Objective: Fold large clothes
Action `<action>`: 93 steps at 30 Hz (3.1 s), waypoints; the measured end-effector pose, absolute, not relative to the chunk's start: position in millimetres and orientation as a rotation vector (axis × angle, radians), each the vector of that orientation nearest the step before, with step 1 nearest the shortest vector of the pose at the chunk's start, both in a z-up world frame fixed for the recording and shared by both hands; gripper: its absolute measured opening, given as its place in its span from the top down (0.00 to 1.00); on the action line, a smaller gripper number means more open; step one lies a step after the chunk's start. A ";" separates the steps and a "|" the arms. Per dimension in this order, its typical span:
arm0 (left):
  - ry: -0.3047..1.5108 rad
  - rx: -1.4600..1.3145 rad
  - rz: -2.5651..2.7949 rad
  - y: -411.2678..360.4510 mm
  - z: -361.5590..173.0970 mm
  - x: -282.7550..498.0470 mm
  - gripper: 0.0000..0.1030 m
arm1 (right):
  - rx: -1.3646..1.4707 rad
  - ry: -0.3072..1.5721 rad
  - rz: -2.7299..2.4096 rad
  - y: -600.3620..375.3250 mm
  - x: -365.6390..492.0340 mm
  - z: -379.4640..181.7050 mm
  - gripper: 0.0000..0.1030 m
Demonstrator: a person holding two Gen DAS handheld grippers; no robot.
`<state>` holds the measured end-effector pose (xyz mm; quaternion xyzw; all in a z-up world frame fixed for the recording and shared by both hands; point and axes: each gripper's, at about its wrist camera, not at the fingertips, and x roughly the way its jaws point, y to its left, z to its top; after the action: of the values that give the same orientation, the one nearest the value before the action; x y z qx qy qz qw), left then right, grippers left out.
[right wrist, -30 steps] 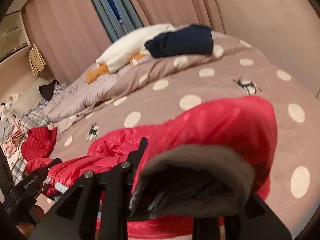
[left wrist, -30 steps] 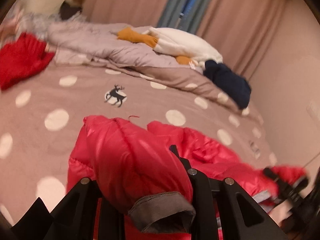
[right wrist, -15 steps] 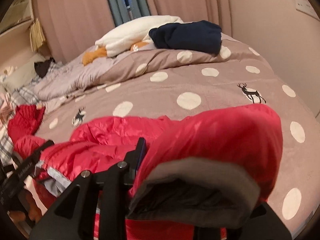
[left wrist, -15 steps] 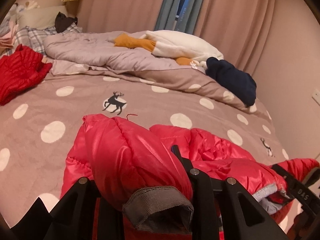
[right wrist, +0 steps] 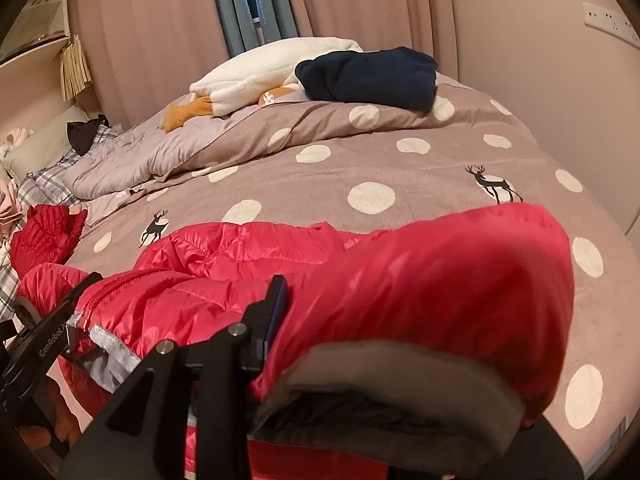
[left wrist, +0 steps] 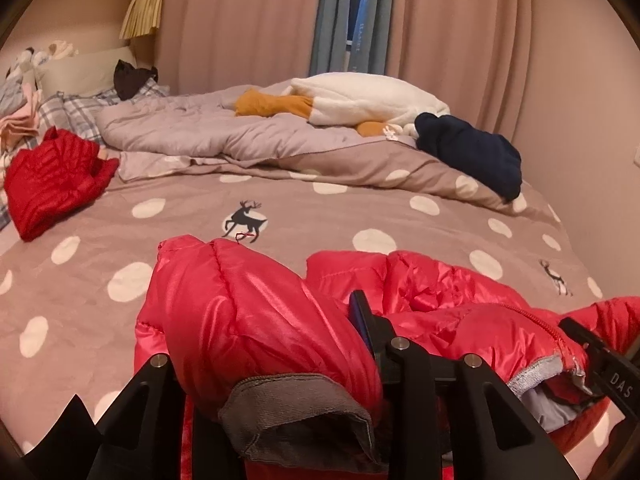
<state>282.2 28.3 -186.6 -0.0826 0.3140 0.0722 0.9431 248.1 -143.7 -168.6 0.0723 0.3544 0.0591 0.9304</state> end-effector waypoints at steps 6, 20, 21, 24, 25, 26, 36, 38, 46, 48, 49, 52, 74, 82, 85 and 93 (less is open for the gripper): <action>0.643 -0.146 0.152 24.7 -189.1 283.3 0.60 | 0.151 0.726 0.120 -154.6 242.9 -167.4 0.59; 0.625 -0.192 0.133 25.1 -183.7 279.9 0.43 | 0.160 0.697 0.139 -174.7 223.7 -157.8 0.25; 0.622 -0.201 0.129 26.0 -183.1 279.7 0.42 | 0.162 0.691 0.140 -175.8 221.7 -156.2 0.24; 0.614 -0.217 0.118 27.0 -181.2 278.4 0.38 | 0.184 0.678 0.151 -178.9 219.0 -152.7 0.20; 0.612 -0.219 0.115 26.5 -180.6 278.0 0.36 | 0.192 0.677 0.156 -179.5 218.0 -151.8 0.18; 0.610 -0.220 0.113 26.0 -180.0 277.3 0.35 | 0.198 0.676 0.162 -180.2 217.5 -151.3 0.17; 0.587 -0.251 0.097 27.2 -170.2 269.1 0.29 | 0.201 0.649 0.164 -181.2 208.3 -140.3 0.15; 0.584 -0.264 0.098 28.4 -169.6 268.4 0.29 | 0.198 0.641 0.163 -181.5 205.5 -137.5 0.15; 0.574 -0.258 0.085 28.6 -163.2 262.0 0.29 | 0.229 0.614 0.174 -186.1 197.6 -129.4 0.13; 0.565 -0.265 0.072 30.7 -159.3 258.9 0.29 | 0.234 0.603 0.173 -184.9 195.9 -126.5 0.11; 0.559 -0.277 0.063 32.6 -157.4 257.0 0.29 | 0.237 0.596 0.172 -184.5 194.9 -124.4 0.10; 0.557 -0.311 0.051 38.2 -153.2 254.4 0.23 | 0.236 0.572 0.171 -180.9 191.5 -118.5 0.07; 0.416 -0.310 0.173 63.6 -138.3 237.0 0.02 | 0.226 0.527 0.184 -165.8 194.5 -110.4 0.00; 0.468 -0.323 0.191 71.4 -153.2 249.1 0.02 | 0.132 0.525 0.140 -165.9 196.4 -120.1 0.00; 0.471 -0.295 0.211 68.1 -156.8 251.1 0.02 | 0.110 0.548 0.108 -172.6 202.6 -130.0 0.00; 0.506 -0.216 0.240 56.7 -173.3 261.8 0.02 | 0.158 0.601 0.105 -186.2 226.2 -150.7 0.00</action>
<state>261.8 56.7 -173.3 -0.1064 0.2493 0.1180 0.9553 226.2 -186.2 -150.7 0.0775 0.2956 0.0517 0.9507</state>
